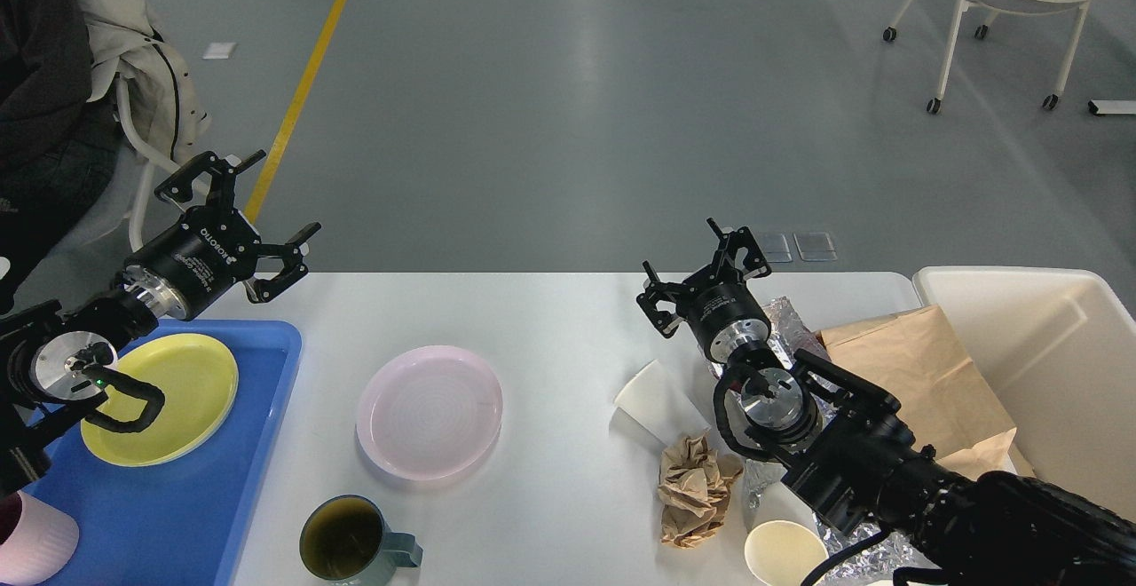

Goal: Tidy desktop
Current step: 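Raise the left gripper up and away from the blue tray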

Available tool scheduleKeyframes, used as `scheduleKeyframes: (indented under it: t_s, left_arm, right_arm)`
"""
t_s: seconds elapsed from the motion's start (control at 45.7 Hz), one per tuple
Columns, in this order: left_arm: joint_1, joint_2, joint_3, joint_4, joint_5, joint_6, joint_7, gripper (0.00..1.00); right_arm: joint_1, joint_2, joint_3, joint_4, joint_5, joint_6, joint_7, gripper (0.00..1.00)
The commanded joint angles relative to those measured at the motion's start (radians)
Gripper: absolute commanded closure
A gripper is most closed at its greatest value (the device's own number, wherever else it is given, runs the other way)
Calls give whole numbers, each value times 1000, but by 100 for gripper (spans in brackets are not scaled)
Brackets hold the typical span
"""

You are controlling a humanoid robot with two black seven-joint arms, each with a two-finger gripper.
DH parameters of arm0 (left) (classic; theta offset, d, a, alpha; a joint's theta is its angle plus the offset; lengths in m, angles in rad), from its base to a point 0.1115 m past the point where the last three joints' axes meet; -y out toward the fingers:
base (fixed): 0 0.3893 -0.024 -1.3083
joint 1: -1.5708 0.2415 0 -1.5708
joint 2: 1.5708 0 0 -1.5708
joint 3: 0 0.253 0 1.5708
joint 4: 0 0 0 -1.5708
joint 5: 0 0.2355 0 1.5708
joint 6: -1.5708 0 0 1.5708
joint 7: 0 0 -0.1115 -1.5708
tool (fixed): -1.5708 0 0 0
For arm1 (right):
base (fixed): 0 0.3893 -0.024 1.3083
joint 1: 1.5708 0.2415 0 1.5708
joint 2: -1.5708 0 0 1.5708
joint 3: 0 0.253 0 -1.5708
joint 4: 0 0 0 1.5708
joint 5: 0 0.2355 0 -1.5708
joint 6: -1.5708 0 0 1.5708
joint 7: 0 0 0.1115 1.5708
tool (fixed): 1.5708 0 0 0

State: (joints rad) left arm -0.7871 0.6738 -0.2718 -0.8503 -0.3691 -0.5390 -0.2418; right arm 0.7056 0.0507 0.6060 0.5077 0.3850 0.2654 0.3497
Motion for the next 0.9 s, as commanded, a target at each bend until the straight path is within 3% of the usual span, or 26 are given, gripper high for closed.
scheduleKeyframes:
  t_s: [0.0,0.263,0.372,0.482,0.591,0.635,0.722,0.876]
  left_arm:
    - [0,-5,0,2,1,-9,-1,2]
    - [-4,6,16,7,1,5,7,2]
    - [-58,56,43,-4,12,4,10,2]
    - [-246,136,254,-58,88,-3,4,2]
    - [-559,197,667,-134,113,-12,-27,2]
    - [-693,196,846,-150,114,-22,-62,2]
    - [-940,153,1226,-159,121,-85,-177,2]
    - [-1294,-78,1785,-185,131,-219,-439,2]
  right_arm:
    - [0,0,0,0,0,0,0,0]
    - [0,0,0,0,0,0,0,0]
    - [0,0,0,0,0,1,0,0]
    - [0,0,0,0,0,0,0,0]
    - [0,0,0,0,0,0,0,0]
    - [0,0,0,0,0,0,0,0]
    - [0,0,0,0,0,0,0,0]
    - [0,0,0,0,0,0,0,0]
